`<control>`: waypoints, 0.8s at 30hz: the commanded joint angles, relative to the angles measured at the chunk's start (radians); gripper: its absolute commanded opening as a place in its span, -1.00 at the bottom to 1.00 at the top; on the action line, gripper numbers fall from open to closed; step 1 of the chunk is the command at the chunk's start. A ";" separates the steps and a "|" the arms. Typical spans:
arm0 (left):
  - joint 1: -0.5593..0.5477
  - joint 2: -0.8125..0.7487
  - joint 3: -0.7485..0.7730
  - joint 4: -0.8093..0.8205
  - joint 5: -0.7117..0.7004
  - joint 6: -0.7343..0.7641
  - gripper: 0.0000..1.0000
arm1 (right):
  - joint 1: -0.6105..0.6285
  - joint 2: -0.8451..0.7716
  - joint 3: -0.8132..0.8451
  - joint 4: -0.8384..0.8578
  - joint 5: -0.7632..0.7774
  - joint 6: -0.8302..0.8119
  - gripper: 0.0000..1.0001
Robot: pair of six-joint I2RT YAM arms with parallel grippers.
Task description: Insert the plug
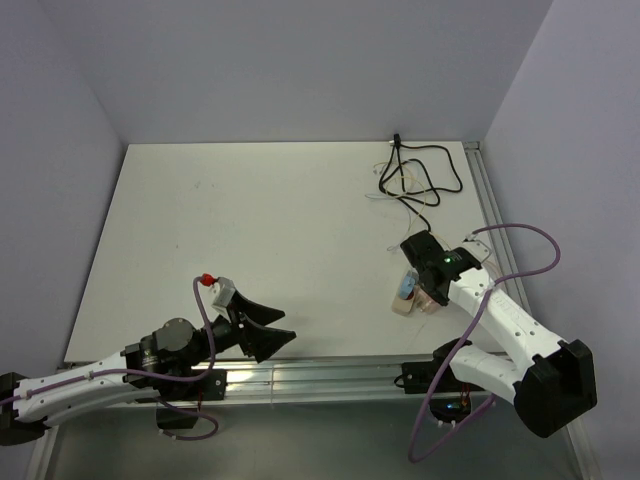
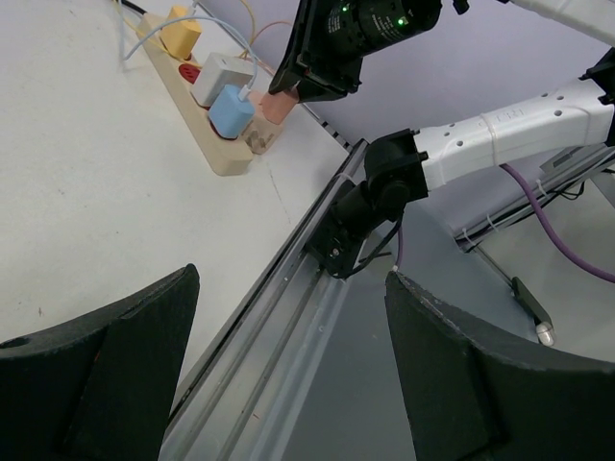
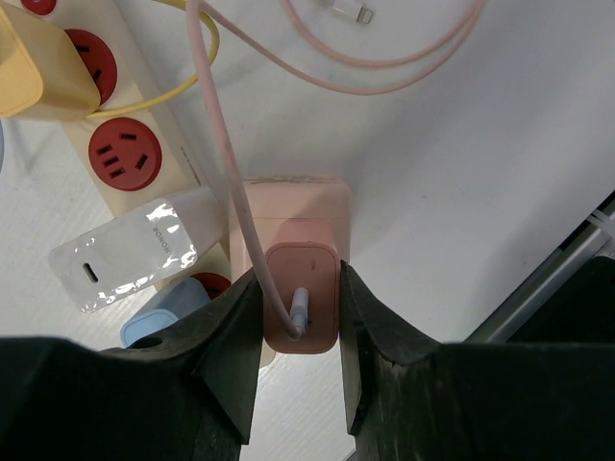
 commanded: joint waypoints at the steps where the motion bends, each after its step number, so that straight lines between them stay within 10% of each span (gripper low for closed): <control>1: -0.004 -0.012 0.011 0.006 -0.017 0.003 0.68 | -0.032 0.108 -0.128 0.100 -0.348 0.014 -1.00; 12: -0.004 0.027 0.028 0.020 -0.015 0.006 0.68 | -0.046 0.009 -0.069 0.007 -0.220 -0.011 -0.93; 19: -0.004 0.031 0.079 -0.037 -0.037 -0.022 0.71 | -0.059 -0.019 0.190 -0.110 -0.126 -0.158 0.91; 24: -0.004 0.058 0.134 -0.065 -0.034 -0.100 0.78 | -0.055 -0.085 0.304 -0.193 -0.091 -0.185 1.00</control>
